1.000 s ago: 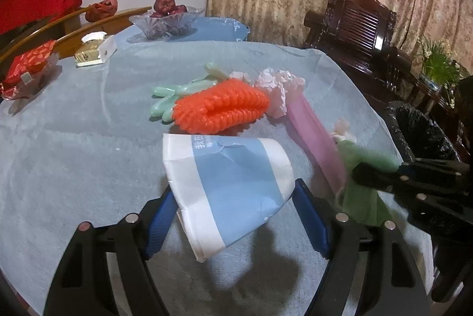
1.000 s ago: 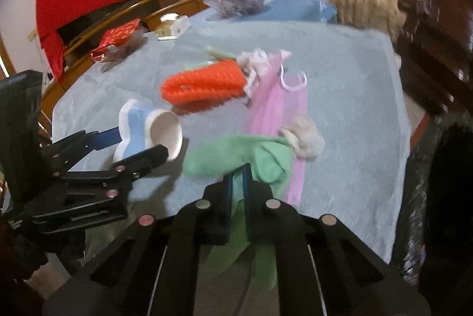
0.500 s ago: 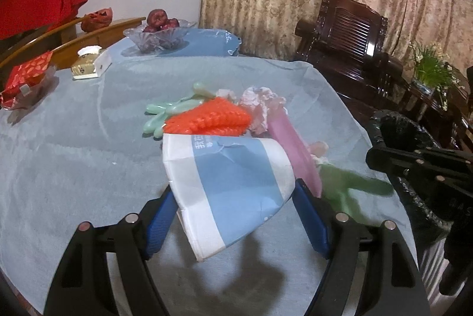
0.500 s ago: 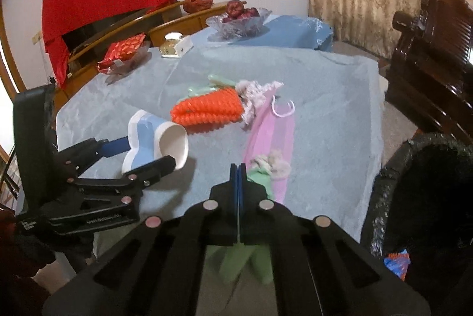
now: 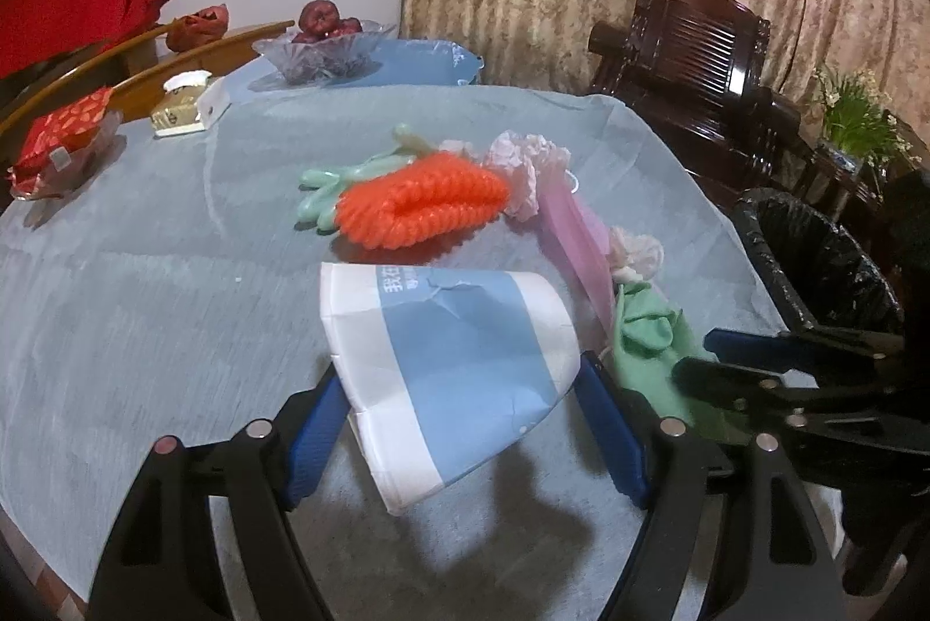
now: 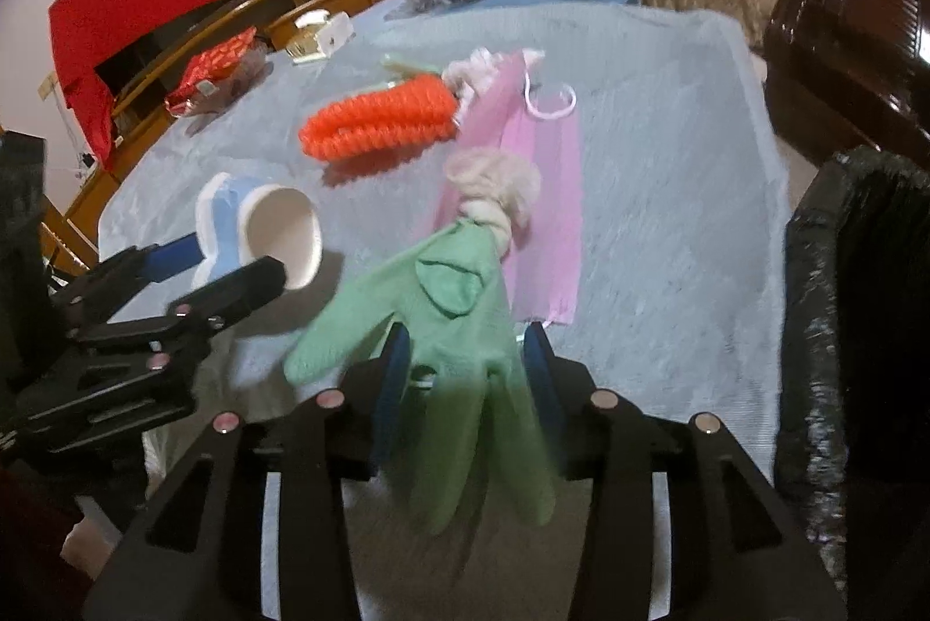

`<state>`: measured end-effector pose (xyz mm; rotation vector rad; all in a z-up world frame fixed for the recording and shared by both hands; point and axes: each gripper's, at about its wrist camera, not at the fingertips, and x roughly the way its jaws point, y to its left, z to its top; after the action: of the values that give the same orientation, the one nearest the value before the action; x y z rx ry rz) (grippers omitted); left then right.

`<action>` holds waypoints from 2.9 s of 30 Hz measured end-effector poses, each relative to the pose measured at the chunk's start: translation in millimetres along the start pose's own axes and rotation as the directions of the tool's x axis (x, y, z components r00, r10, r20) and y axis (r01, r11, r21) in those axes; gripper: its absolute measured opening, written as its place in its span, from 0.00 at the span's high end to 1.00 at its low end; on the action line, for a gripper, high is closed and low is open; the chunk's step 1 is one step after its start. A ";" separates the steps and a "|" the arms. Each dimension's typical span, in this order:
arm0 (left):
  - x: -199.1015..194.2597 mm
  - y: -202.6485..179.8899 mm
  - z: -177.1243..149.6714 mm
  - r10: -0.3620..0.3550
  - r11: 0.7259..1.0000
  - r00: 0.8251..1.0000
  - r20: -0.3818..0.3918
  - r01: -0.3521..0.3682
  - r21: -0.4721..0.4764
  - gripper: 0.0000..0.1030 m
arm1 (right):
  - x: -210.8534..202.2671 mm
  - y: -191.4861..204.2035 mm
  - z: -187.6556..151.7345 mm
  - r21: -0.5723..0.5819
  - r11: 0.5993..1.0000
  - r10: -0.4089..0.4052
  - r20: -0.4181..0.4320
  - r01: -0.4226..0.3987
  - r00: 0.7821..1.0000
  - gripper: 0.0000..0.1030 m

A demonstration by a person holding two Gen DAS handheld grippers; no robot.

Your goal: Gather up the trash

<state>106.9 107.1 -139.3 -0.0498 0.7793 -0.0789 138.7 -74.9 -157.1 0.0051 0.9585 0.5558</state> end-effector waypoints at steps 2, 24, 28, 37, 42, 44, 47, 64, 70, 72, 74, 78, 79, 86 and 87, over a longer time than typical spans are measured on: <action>-0.7 0.2 -0.5 0.002 1.000 1.000 -0.001 -0.002 -0.001 0.27 | 7.4 0.5 -0.8 0.001 1.000 0.005 -0.010 -0.005 1.000 0.63; -24.3 -17.3 21.8 -0.026 1.000 0.998 0.060 0.026 0.012 0.27 | -78.9 9.4 26.6 -0.081 0.997 0.009 0.193 0.007 0.981 0.93; -31.8 -27.9 31.6 -0.045 0.999 0.996 0.082 0.043 0.024 0.27 | -100.0 4.9 30.9 -0.076 0.997 -0.002 0.238 0.021 0.971 0.93; -45.7 -64.1 56.9 -0.106 0.993 0.984 0.145 0.097 0.067 0.27 | -144.9 -21.9 31.3 -0.031 0.996 -0.069 0.322 0.083 0.944 0.93; -48.4 -96.4 68.1 -0.160 0.984 0.973 0.167 0.143 0.111 0.27 | -169.1 -47.0 25.1 0.014 0.991 -0.130 0.350 0.134 0.928 0.93; -48.1 -110.3 71.0 -0.183 0.978 0.968 0.170 0.162 0.128 0.26 | -178.0 -58.0 20.8 0.033 0.987 -0.157 0.357 0.156 0.921 0.93; -47.2 -132.3 76.0 -0.223 0.968 0.960 0.171 0.198 0.154 0.27 | -191.1 -75.5 13.5 0.061 0.979 -0.203 0.364 0.194 0.909 0.93; -17.6 -250.7 79.6 -0.403 0.885 0.906 0.130 0.350 0.306 0.26 | -230.3 -167.5 -33.8 0.222 0.910 -0.407 0.332 0.349 0.851 0.93; -1.6 -278.7 76.0 -0.423 0.865 0.901 0.094 0.370 0.340 0.26 | -225.0 -194.0 -50.0 0.263 0.890 -0.441 0.297 0.372 0.847 0.93; 3.0 -284.4 73.9 -0.425 0.860 0.901 0.083 0.374 0.347 0.26 | -222.0 -200.7 -52.7 0.273 0.886 -0.447 0.284 0.375 0.848 0.93; 9.3 -289.1 72.3 -0.425 0.857 0.903 0.068 0.377 0.350 0.26 | -218.8 -207.8 -57.0 0.283 0.882 -0.450 0.272 0.377 0.850 0.93; 18.4 -291.7 70.8 -0.423 0.857 0.905 0.046 0.383 0.345 0.26 | -213.2 -216.9 -62.6 0.301 0.877 -0.452 0.251 0.375 0.856 0.93; 19.8 -292.1 71.5 -0.423 0.857 0.905 0.042 0.385 0.343 0.26 | -211.4 -218.8 -63.6 0.304 0.876 -0.452 0.246 0.374 0.858 0.93; 26.3 -295.4 77.0 -0.431 0.854 0.903 0.006 0.405 0.325 0.19 | -205.0 -223.6 -68.5 0.324 0.855 -0.483 0.216 0.404 0.849 0.70; 26.0 -293.6 77.4 -0.431 0.855 0.902 0.004 0.407 0.321 0.19 | -205.3 -223.6 -69.2 0.326 0.853 -0.486 0.216 0.406 0.847 0.65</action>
<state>164.4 -186.3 -80.7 0.0797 0.6603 -0.6158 93.2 -376.2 -93.6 0.1010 0.7033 -0.0210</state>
